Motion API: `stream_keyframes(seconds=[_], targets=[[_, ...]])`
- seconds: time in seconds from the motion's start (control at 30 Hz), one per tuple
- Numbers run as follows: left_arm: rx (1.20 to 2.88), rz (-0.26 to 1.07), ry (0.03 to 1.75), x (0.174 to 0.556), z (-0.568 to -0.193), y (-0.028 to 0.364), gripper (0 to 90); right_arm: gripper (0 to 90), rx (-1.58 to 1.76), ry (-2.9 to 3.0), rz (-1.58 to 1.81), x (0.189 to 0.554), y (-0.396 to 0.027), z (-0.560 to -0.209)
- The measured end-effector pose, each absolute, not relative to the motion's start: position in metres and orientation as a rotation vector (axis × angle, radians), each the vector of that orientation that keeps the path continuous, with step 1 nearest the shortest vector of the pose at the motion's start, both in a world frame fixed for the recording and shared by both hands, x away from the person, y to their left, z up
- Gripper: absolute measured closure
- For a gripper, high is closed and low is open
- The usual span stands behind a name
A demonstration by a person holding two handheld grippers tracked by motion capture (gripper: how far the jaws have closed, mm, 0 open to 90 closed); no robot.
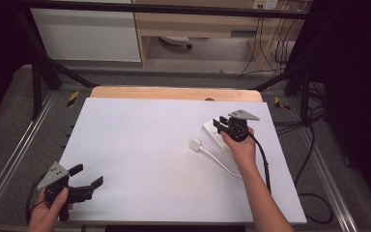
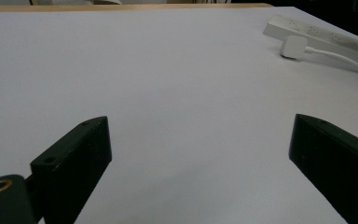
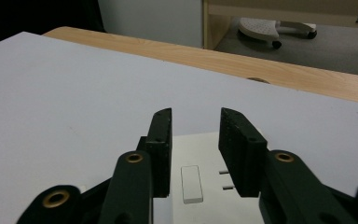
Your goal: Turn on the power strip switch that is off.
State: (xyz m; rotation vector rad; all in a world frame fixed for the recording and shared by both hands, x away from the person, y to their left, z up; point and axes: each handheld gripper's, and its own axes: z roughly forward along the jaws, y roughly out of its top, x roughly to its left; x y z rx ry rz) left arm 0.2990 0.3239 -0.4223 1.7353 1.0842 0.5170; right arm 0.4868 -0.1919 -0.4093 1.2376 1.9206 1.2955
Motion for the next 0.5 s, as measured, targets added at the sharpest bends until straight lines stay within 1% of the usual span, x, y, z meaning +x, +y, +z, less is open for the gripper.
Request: stream_keyframes(seconds=[0.23, 0.27, 0.5], targets=[[1.737, 0.516, 1.084, 0.2990, -0.4224, 0.3239, 5.7, 72.1, 1.253, 1.904, 1.287, 0.4874, -0.1879, -0.4120], [1.737, 0.516, 1.084, 0.2990, -0.4224, 0.3239, 5.7, 74.1, 1.252, 1.903, 1.280, 0.4875, -0.1871, -0.4130], [1.738, 0.516, 1.083, 0.2990, -0.4224, 0.3239, 5.7, 76.6, 1.268, 1.896, 1.273, 0.4867, -0.1830, -0.4176]])
